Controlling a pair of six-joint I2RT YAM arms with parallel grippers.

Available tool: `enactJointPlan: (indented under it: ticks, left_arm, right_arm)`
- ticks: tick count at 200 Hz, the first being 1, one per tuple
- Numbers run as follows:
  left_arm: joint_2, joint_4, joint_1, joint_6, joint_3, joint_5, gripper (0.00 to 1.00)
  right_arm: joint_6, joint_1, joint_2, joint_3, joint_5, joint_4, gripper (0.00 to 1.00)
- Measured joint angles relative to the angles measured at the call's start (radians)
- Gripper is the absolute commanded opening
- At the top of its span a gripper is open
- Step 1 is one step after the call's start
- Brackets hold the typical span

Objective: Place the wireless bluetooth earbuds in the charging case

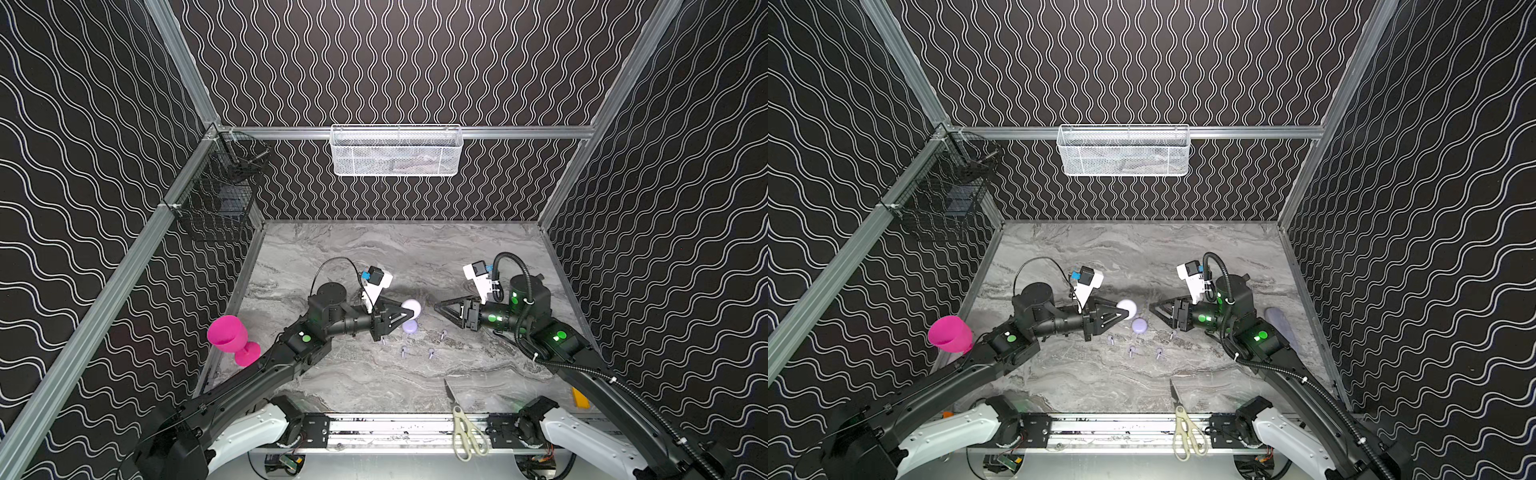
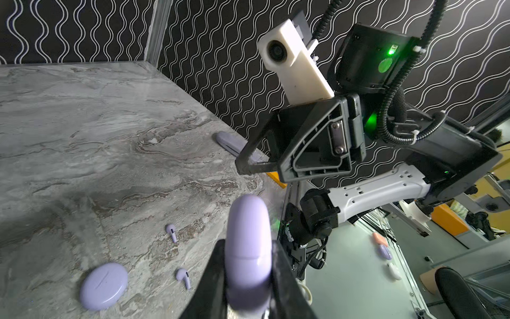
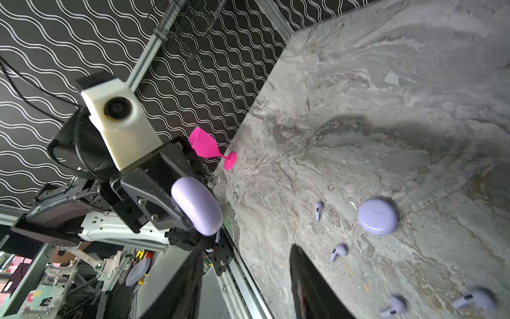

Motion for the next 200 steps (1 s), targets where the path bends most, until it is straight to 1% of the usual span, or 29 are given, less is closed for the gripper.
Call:
enactJointPlan:
  ticks: [30,47,69,94,129,200]
  left_arm:
    - [-0.002,0.0,-0.006,0.014,-0.055,-0.052,0.21]
    - [0.001,0.003,-0.025,0.017,-0.085,-0.097,0.21]
    - [0.002,0.021,-0.05,0.021,-0.135,-0.127,0.21]
    - [0.007,0.042,-0.056,0.026,-0.179,-0.159,0.21]
    - [-0.002,0.077,-0.063,0.043,-0.207,-0.164,0.21]
    - [-0.014,0.153,-0.064,0.067,-0.248,-0.143,0.21]
  right_arm:
    - [-0.009,0.009,0.018,-0.028,-0.022,-0.027,0.54]
    - [-0.009,0.023,0.028,-0.044,-0.032,-0.034,0.54]
    - [-0.01,0.064,0.057,-0.053,-0.041,-0.035,0.54]
    - [-0.014,0.105,0.099,-0.058,-0.04,-0.037,0.54]
    - [-0.013,0.14,0.141,-0.065,-0.032,-0.02,0.54]
    - [0.017,0.159,0.205,-0.084,-0.027,0.049,0.54]
